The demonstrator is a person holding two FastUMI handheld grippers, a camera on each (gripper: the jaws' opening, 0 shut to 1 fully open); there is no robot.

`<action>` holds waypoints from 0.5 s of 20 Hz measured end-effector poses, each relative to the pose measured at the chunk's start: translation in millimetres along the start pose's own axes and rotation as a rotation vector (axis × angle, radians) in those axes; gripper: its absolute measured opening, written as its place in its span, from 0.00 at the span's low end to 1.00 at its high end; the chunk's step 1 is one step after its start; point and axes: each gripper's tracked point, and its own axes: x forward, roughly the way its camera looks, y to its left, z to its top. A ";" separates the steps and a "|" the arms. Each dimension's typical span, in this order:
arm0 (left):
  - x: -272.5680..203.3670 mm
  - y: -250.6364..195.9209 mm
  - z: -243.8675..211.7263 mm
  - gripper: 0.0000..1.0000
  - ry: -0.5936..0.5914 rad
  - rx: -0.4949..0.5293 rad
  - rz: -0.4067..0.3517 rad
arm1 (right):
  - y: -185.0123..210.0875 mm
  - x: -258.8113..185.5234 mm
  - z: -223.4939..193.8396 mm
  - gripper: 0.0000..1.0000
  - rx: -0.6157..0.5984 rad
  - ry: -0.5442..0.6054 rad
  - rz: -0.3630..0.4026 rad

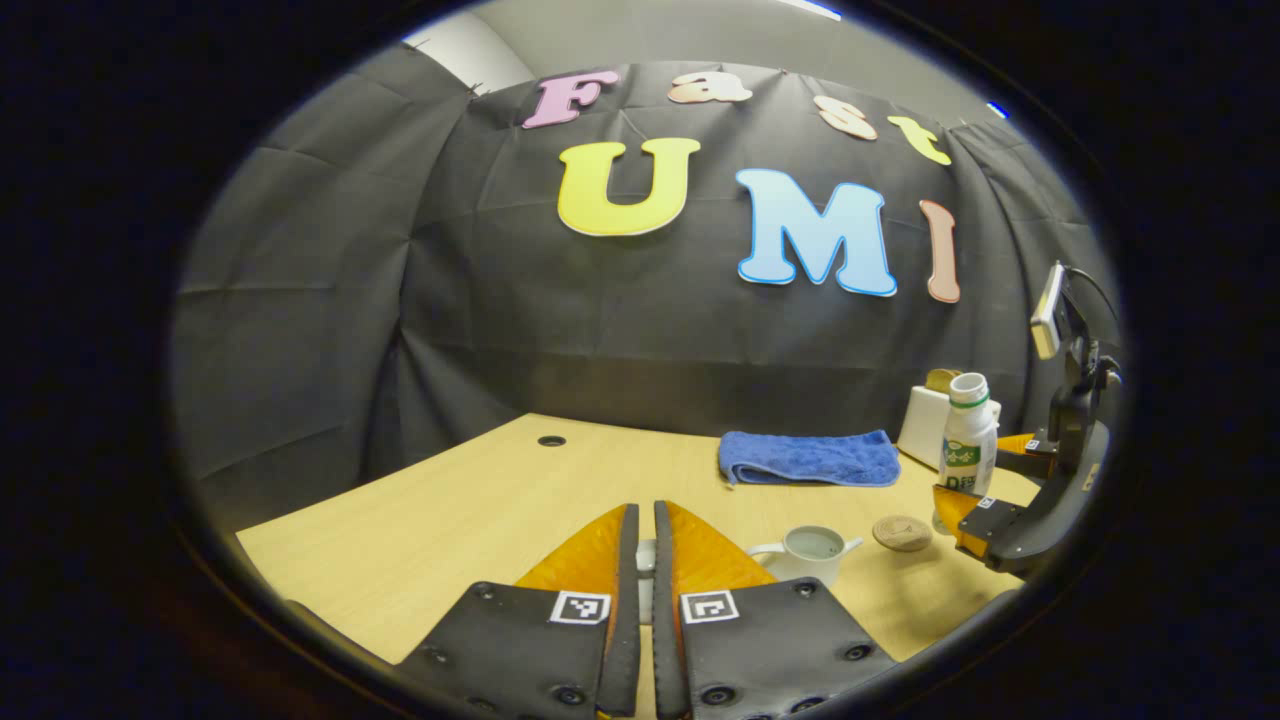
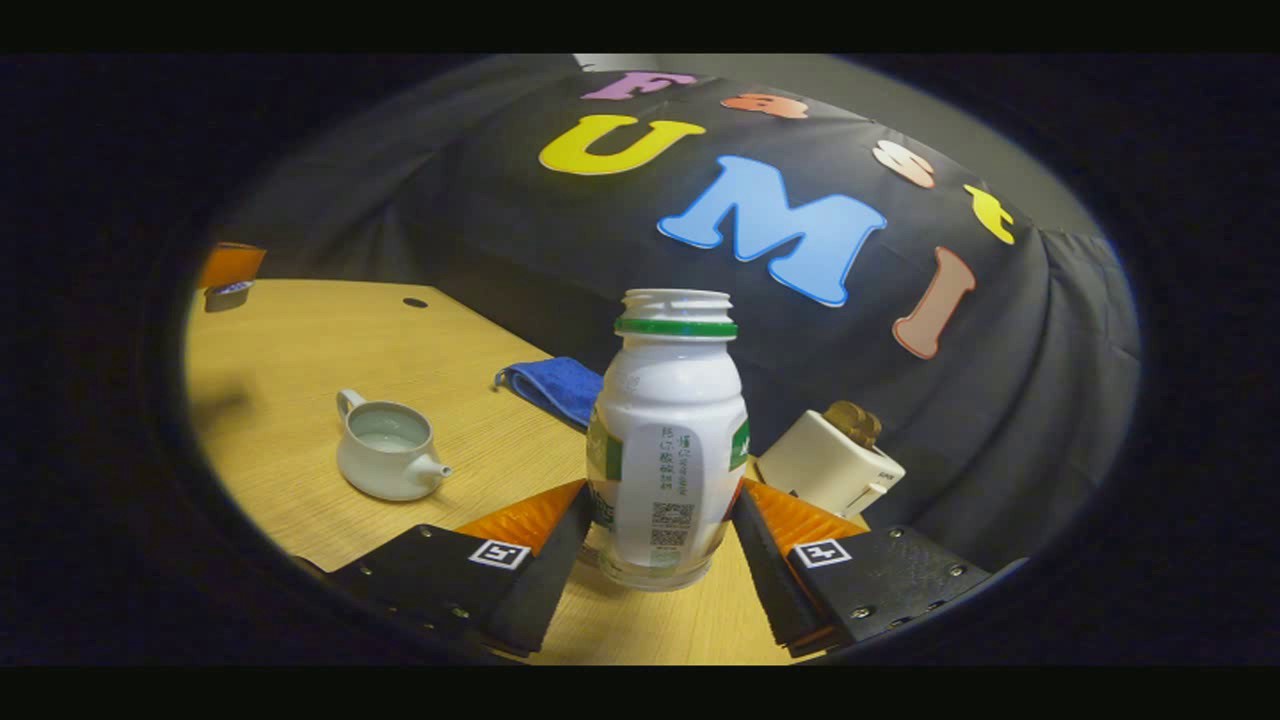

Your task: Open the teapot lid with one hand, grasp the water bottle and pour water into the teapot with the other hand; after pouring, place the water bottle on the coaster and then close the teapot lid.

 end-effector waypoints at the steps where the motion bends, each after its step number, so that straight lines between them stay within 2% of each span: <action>1: 0.3 -4.3 0.2 0.16 -0.002 0.008 -0.003 | -2.5 0.9 -5.4 0.81 0.038 0.004 0.008; 7: 8.7 -45.8 -4.2 0.16 0.001 0.023 -0.074 | -11.4 -1.8 -22.8 0.81 0.207 0.023 0.051; 10: 22.9 -72.6 -5.5 0.16 0.002 0.030 -0.128 | -17.9 -3.7 -26.4 0.80 0.244 0.018 0.053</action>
